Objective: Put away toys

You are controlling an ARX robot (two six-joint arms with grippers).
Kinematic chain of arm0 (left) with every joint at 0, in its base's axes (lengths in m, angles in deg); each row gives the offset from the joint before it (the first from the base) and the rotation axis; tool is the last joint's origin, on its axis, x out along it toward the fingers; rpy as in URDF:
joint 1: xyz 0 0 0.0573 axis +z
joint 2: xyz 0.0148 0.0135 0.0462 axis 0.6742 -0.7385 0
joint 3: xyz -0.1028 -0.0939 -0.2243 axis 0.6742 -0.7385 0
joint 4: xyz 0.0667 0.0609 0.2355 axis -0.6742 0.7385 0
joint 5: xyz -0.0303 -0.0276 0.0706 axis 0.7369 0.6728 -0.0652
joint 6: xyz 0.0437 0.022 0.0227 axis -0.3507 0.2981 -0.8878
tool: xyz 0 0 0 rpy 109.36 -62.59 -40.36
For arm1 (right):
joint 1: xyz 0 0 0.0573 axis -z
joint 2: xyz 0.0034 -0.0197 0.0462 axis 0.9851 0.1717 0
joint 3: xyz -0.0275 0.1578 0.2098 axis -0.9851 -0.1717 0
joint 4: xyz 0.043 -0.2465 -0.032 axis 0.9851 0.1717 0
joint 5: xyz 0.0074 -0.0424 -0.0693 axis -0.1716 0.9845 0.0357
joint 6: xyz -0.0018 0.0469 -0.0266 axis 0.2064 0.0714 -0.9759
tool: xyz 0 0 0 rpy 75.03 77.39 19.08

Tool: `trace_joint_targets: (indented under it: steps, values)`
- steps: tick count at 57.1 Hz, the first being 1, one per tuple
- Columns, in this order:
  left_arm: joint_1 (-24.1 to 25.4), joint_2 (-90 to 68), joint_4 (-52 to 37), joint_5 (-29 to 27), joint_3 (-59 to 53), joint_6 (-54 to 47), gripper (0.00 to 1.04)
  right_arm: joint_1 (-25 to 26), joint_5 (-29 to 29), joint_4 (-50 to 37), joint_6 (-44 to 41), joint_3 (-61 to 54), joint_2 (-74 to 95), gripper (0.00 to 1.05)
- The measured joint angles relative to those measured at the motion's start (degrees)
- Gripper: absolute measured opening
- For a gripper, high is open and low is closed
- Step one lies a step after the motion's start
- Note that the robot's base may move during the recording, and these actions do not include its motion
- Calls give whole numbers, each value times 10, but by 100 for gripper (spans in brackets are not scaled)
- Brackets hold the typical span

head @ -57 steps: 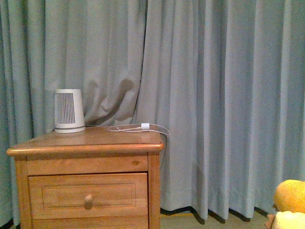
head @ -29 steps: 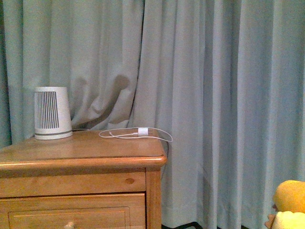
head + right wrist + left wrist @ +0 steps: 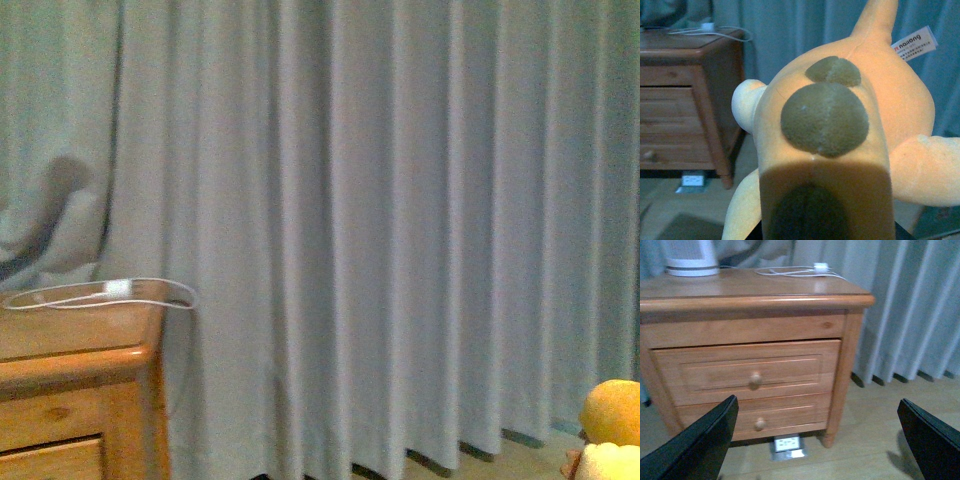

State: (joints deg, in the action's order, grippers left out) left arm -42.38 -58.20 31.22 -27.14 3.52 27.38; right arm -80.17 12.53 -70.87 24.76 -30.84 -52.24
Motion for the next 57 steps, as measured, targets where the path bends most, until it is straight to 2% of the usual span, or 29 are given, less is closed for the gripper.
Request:
trace_joint_targets:
  steps: [57]
  values:
    - [0, 0, 0, 0, 0, 0, 99, 0, -1, 0, 0, 0, 0, 17]
